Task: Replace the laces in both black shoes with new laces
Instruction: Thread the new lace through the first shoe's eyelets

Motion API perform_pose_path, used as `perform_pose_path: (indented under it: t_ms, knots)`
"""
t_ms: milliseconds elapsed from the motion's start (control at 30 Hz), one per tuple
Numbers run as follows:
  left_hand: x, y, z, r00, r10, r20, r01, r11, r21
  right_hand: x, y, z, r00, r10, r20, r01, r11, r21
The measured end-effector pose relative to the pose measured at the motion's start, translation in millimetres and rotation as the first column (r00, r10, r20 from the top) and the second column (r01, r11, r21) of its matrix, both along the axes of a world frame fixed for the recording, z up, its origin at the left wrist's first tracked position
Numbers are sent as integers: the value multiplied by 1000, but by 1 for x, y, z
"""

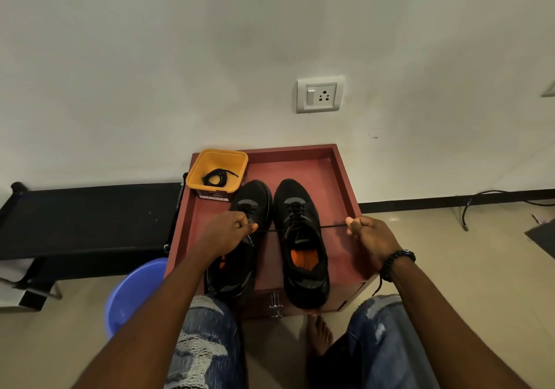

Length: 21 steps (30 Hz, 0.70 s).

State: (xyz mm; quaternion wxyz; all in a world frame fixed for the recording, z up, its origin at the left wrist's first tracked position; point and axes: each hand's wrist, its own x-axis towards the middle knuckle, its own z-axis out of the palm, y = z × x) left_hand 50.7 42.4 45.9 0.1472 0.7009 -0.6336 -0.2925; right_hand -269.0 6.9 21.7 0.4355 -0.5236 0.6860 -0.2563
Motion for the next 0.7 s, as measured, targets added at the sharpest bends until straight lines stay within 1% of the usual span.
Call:
perform_pose_path:
  t_ms: [100,167,200,300,333,433,467,533,600,700]
  knots:
    - [0,1,-1,999,34,12,-34,999,-22,7,1,4,1000,-5,-26,4,1000,-19]
    - [-8,1,-1,997,53,48,-51,997,-50,18,2,7,999,-4,-54,1,998,-64]
    - [-18,2,0,997,49,56,-45,997,-68,24,3,8,998,17,-66,-22,996,-86]
    - [-39,0,4,999,52,-14,-53,994,-99,38,1,9,974,145,-172,-162,982,-93]
    - [-39,-1,7,998,66,-12,-67,993,-102,34,-2,9,973,131,-188,-152,983,-100]
    - [-23,-2,8,995,102,13,-99,989,-111,10,-9,18,992,-34,-123,16,990,-139]
    - [-20,0,5,993,119,4,-117,985,-127,8,-7,19,990,-41,-133,20,987,-157]
    - [-21,3,-2,988,157,-17,-157,976,-147,14,-7,20,985,1,-172,-32,983,-180]
    - [-24,5,-10,988,150,-28,-152,979,-134,17,-6,19,978,28,-206,-60,986,-154]
    - [-15,3,-11,989,146,-13,-147,980,-137,7,-6,14,983,9,-185,-34,991,-132]
